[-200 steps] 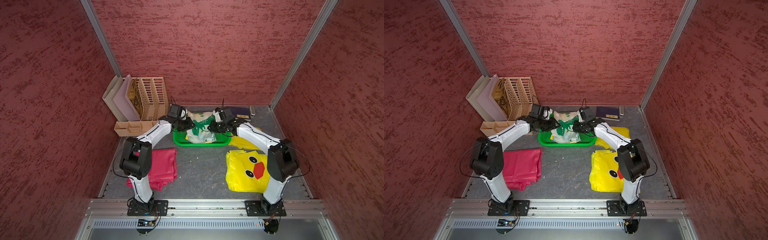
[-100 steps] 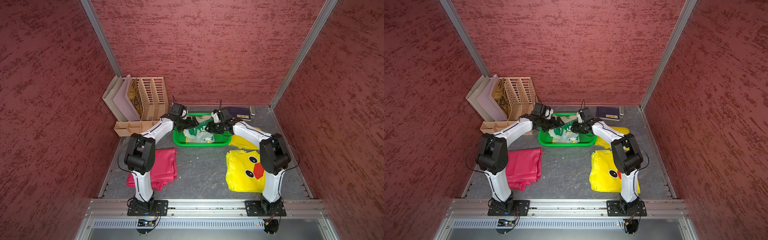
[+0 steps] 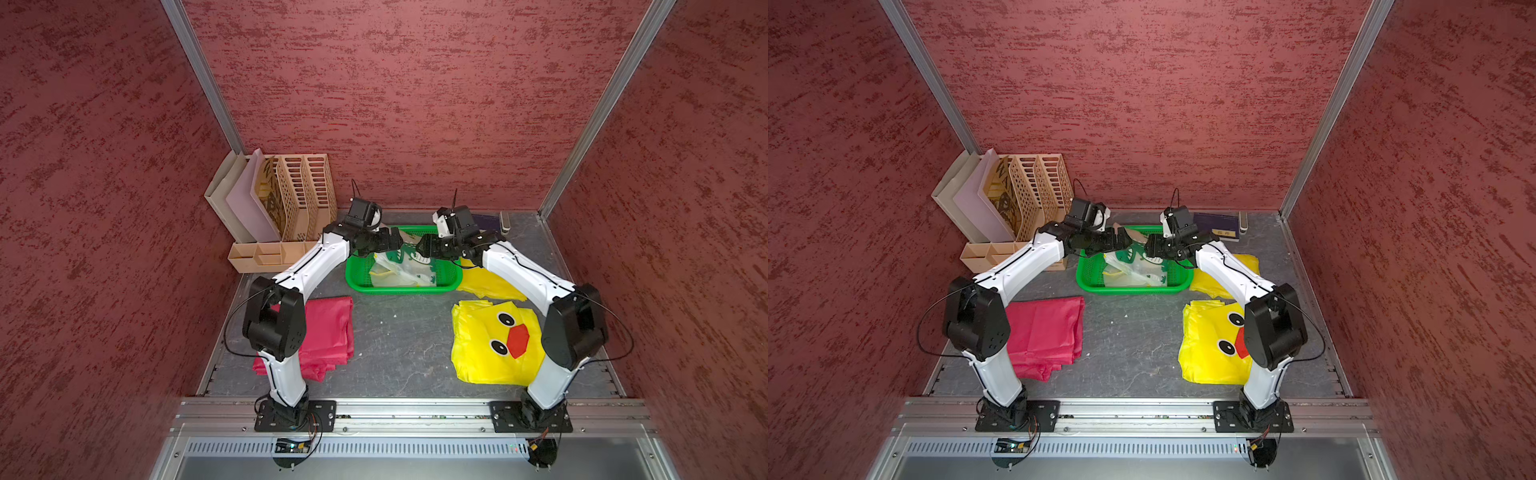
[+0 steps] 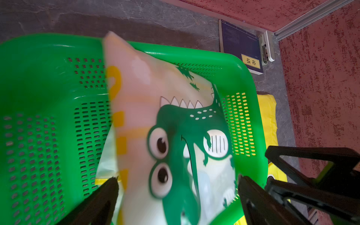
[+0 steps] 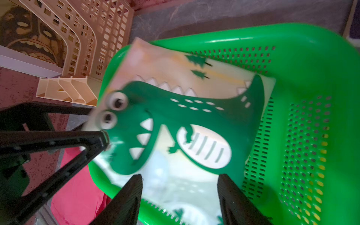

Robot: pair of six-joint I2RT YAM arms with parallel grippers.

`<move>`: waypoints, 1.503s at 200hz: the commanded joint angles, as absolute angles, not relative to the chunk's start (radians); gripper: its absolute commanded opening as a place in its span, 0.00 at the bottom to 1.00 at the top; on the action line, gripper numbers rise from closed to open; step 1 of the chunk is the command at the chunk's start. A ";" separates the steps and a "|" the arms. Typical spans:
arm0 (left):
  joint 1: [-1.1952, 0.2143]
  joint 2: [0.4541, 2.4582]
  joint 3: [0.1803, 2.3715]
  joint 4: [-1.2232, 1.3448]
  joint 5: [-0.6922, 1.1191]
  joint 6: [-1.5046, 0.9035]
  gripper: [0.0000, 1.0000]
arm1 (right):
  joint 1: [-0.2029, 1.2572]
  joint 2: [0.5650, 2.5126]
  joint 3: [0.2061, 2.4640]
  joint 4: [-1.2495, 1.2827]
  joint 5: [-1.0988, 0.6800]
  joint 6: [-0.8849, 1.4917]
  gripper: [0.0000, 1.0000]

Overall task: Put the folded raincoat in the basket
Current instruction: Place the raincoat in the basket, then move the raincoat to the center of the board.

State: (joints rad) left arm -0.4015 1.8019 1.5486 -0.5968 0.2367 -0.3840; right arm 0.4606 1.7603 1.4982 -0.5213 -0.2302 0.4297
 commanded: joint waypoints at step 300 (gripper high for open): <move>-0.731 1.178 0.935 -0.554 0.056 -0.656 1.00 | 0.712 1.113 0.703 -0.833 0.179 0.746 0.56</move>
